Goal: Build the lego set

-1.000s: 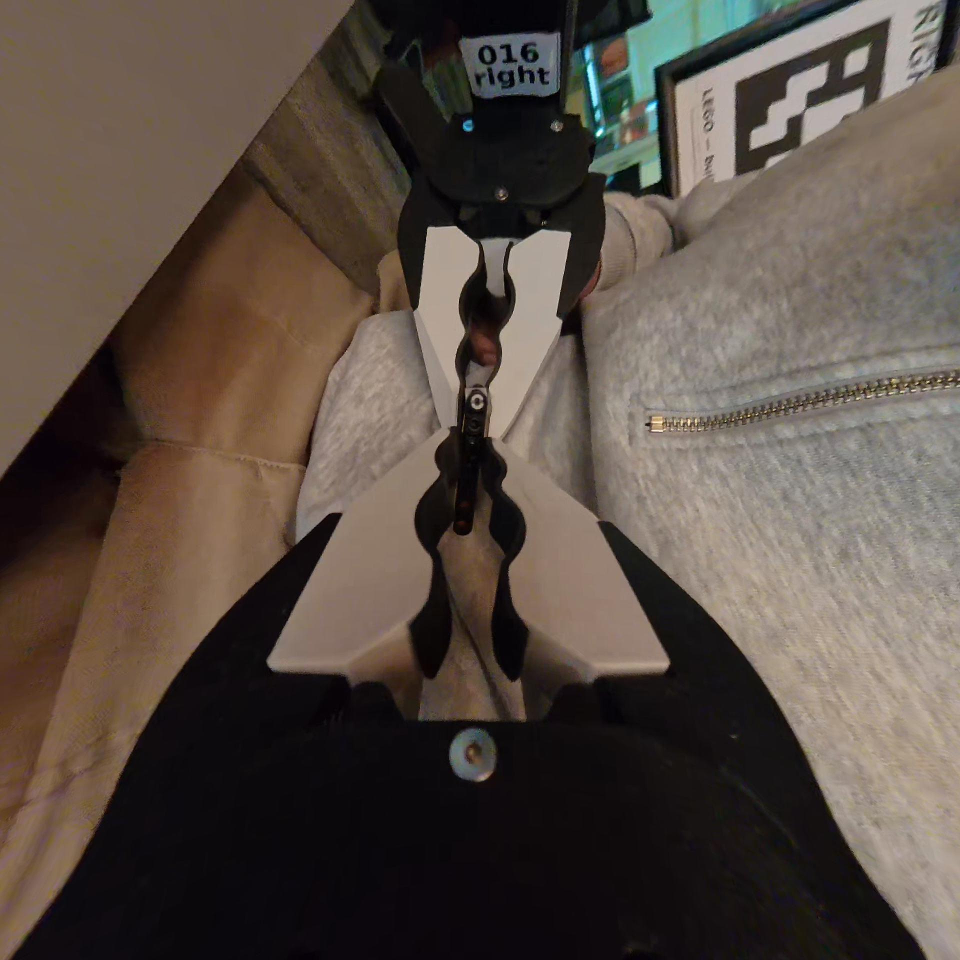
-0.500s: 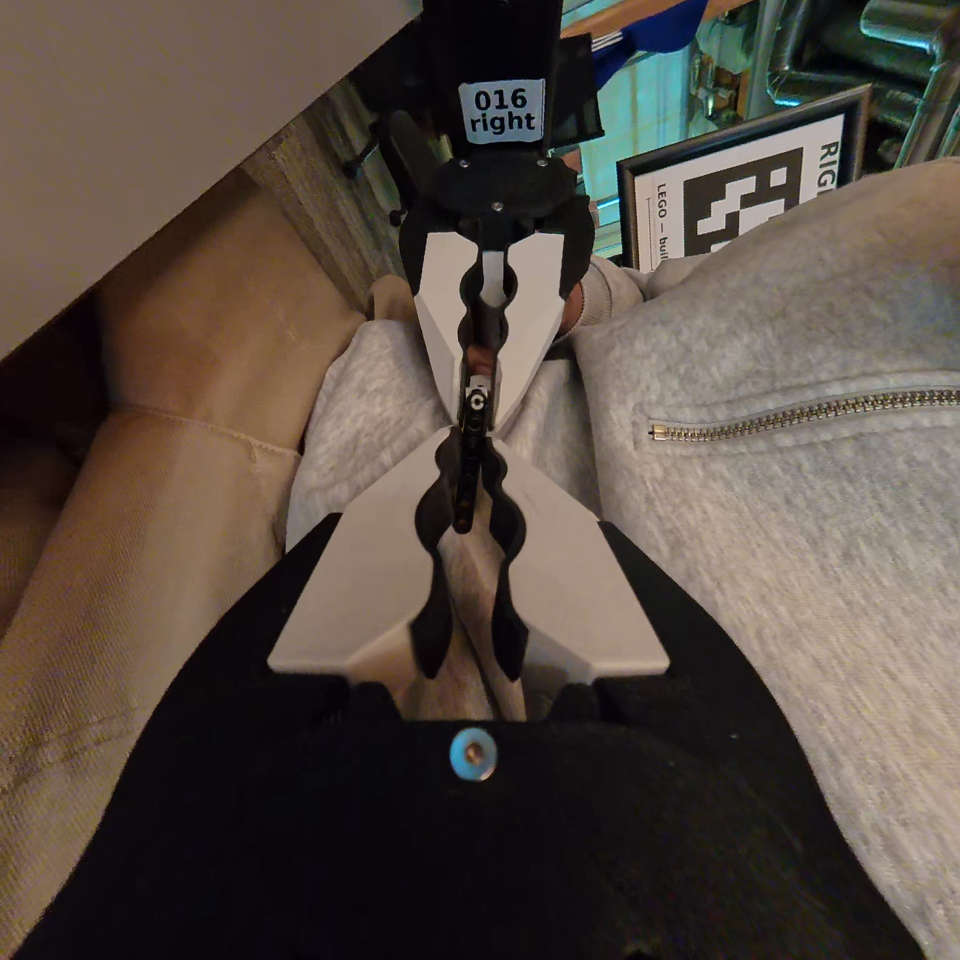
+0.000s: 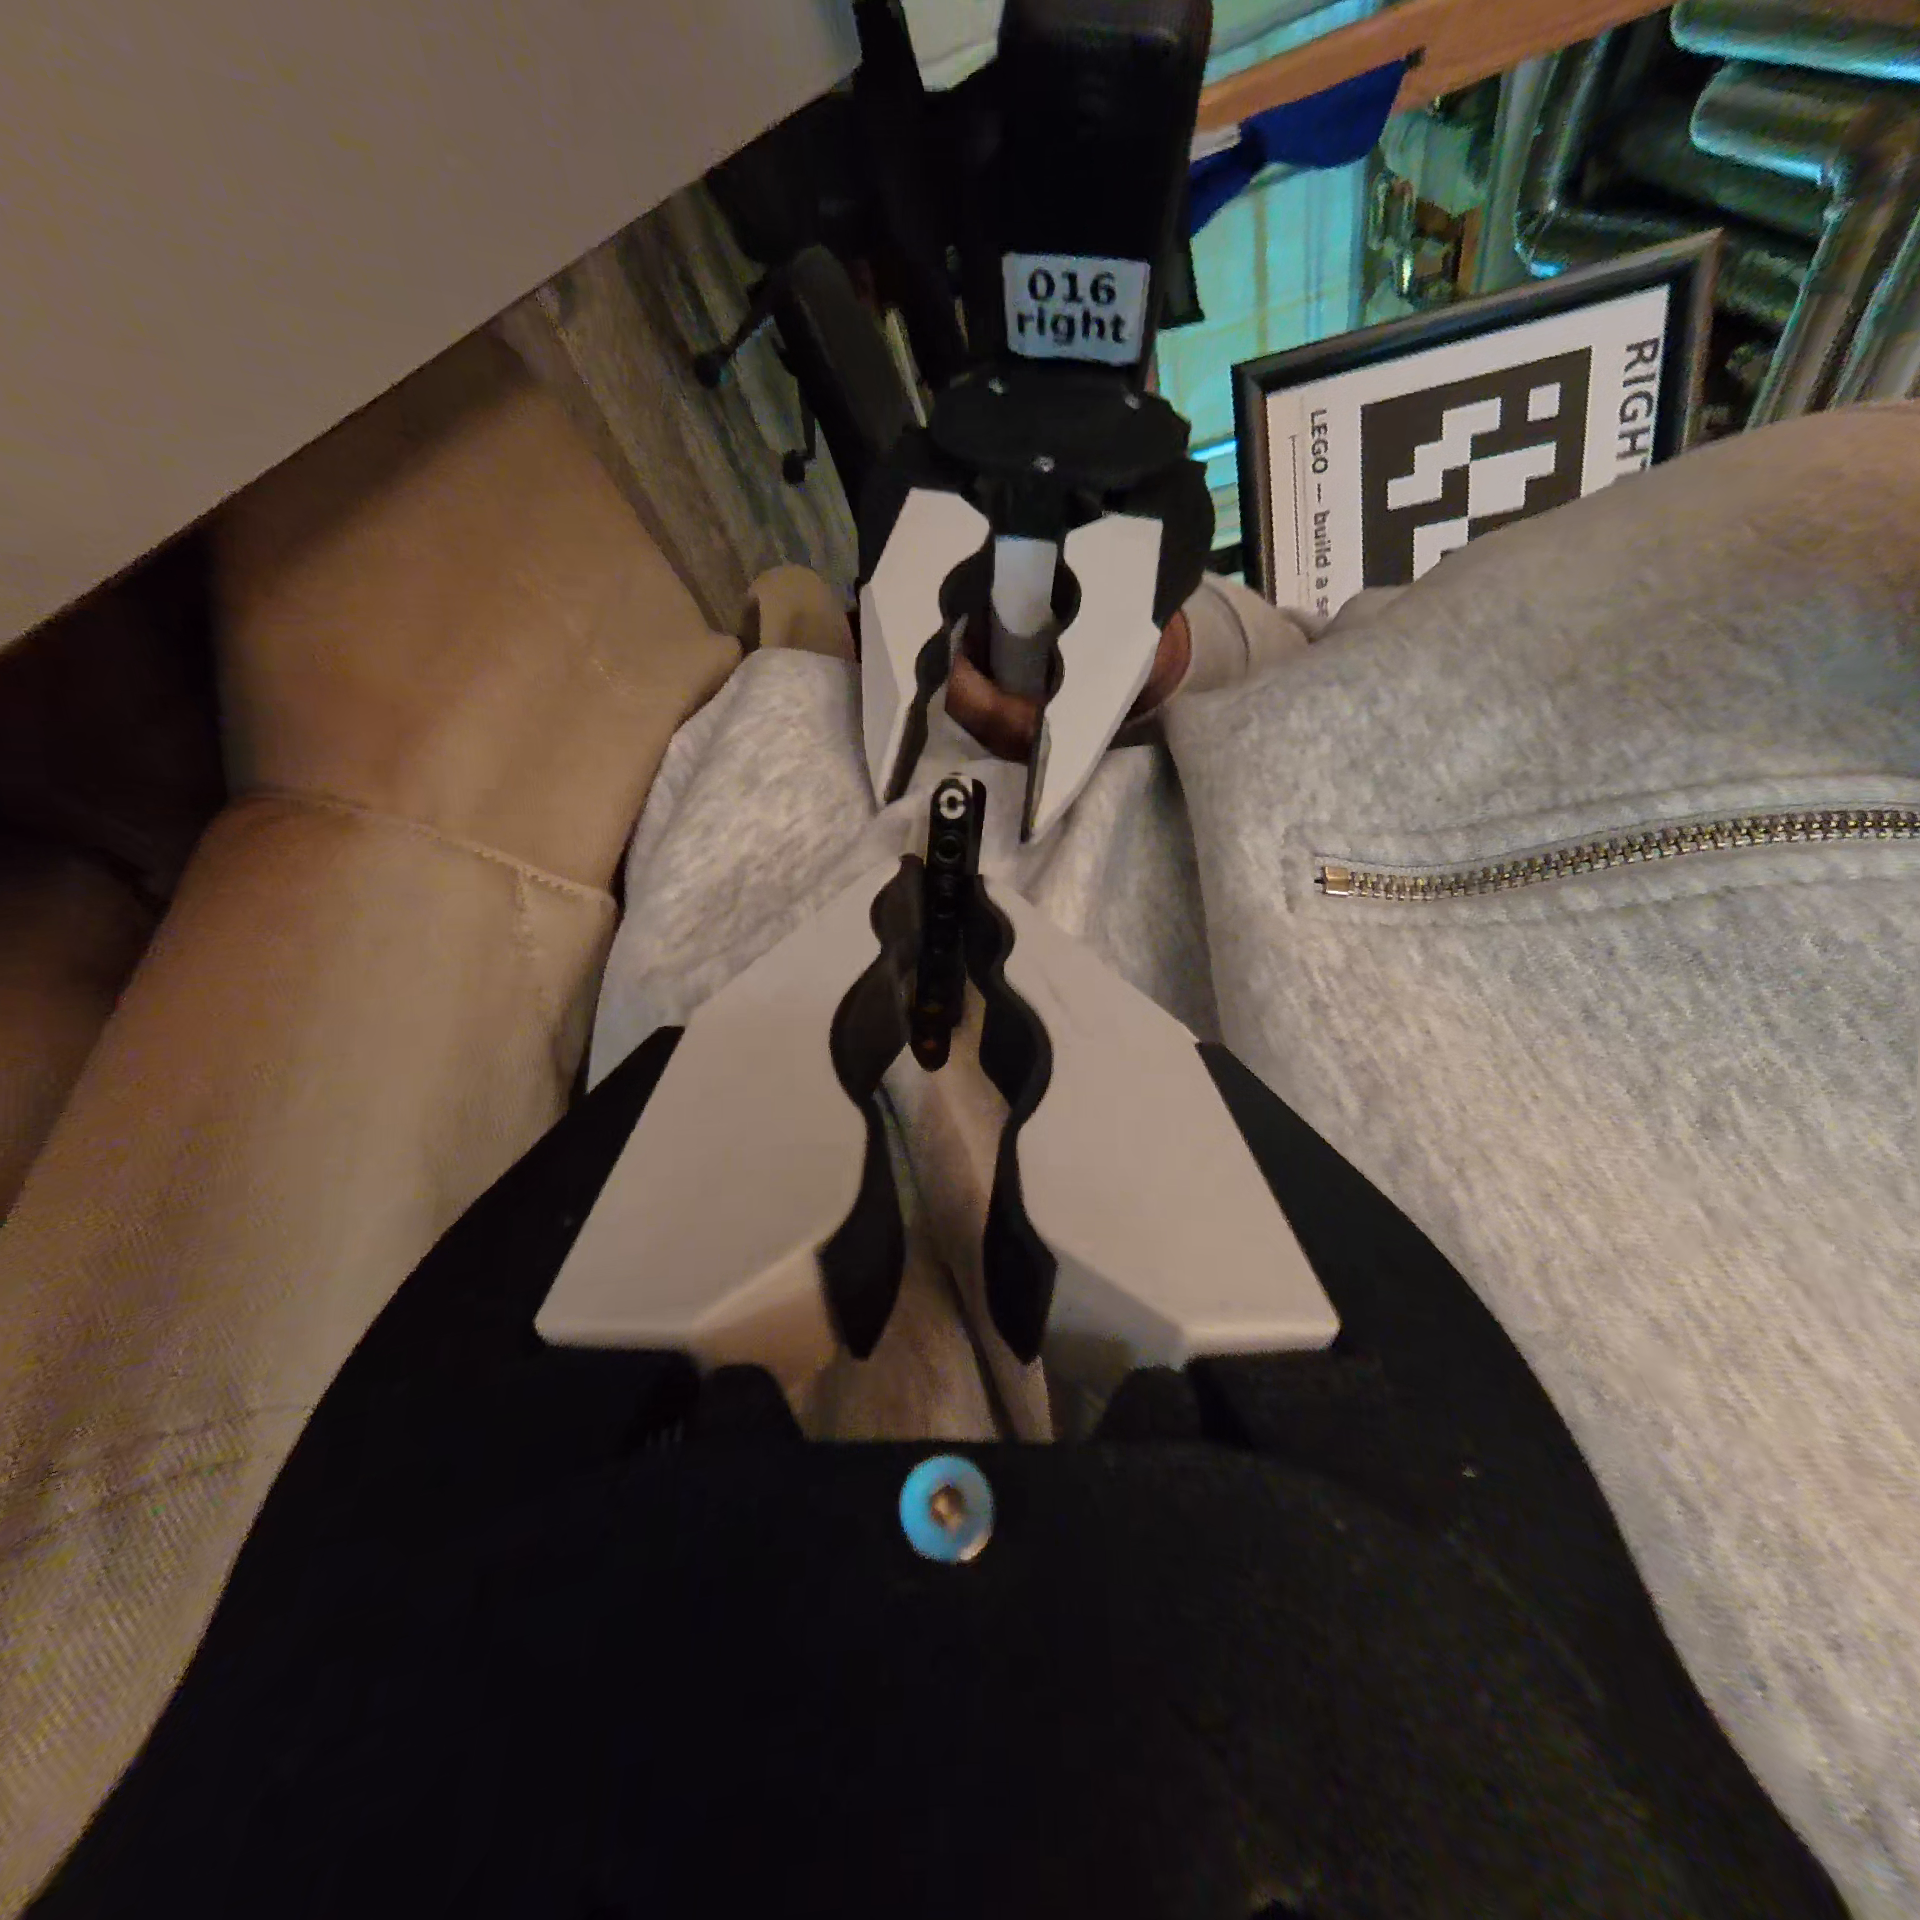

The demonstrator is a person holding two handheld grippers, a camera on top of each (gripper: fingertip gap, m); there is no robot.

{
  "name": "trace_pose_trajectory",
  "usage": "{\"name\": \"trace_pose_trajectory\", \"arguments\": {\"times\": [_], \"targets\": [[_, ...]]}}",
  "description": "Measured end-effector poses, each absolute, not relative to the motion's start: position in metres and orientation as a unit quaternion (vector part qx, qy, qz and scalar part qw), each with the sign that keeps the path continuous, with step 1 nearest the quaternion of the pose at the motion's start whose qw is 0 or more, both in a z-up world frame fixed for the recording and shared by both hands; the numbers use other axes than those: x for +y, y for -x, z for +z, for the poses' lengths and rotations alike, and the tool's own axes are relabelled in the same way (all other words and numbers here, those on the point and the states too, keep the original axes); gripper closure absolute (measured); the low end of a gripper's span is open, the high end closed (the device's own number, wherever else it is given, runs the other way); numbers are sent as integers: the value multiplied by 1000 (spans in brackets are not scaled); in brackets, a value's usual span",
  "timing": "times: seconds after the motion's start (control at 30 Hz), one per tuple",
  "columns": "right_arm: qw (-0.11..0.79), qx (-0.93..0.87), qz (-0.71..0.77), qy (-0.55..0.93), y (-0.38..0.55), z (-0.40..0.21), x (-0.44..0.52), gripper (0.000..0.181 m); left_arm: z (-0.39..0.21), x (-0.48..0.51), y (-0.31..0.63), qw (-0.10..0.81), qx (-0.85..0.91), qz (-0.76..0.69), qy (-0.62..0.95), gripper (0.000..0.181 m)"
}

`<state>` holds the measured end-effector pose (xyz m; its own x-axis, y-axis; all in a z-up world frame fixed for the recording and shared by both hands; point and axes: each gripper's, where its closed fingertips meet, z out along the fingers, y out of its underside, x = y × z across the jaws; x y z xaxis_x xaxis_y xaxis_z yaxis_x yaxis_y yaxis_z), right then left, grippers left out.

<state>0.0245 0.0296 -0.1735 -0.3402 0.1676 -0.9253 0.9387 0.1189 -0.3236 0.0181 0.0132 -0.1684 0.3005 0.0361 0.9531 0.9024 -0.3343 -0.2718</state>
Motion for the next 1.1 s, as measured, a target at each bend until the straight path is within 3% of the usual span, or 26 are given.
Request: {"name": "trace_pose_trajectory", "arguments": {"times": [0.2, 0.4, 0.67, 0.9, 1.1], "targets": [[359, 636, -507, -458, -18, -178, 24, 171, -170, 10, -17, 478, -390, -472, 630, 173], [349, 647, -497, -460, -10, -169, 36, 162, -170, 10, -18, 480, -391, -478, 623, 173], [338, 763, -351, -425, -41, -172, 44, 173, -169, 12, -18, 482, -390, -485, 616, 174], [390, 684, -402, -467, -34, -170, 23, 170, -168, 10, -18, 490, -392, -483, 611, 174], [371, 664, -444, -475, -20, -170, 12, 171, -166, 8, -16, 502, -399, -478, 600, 174]]}}
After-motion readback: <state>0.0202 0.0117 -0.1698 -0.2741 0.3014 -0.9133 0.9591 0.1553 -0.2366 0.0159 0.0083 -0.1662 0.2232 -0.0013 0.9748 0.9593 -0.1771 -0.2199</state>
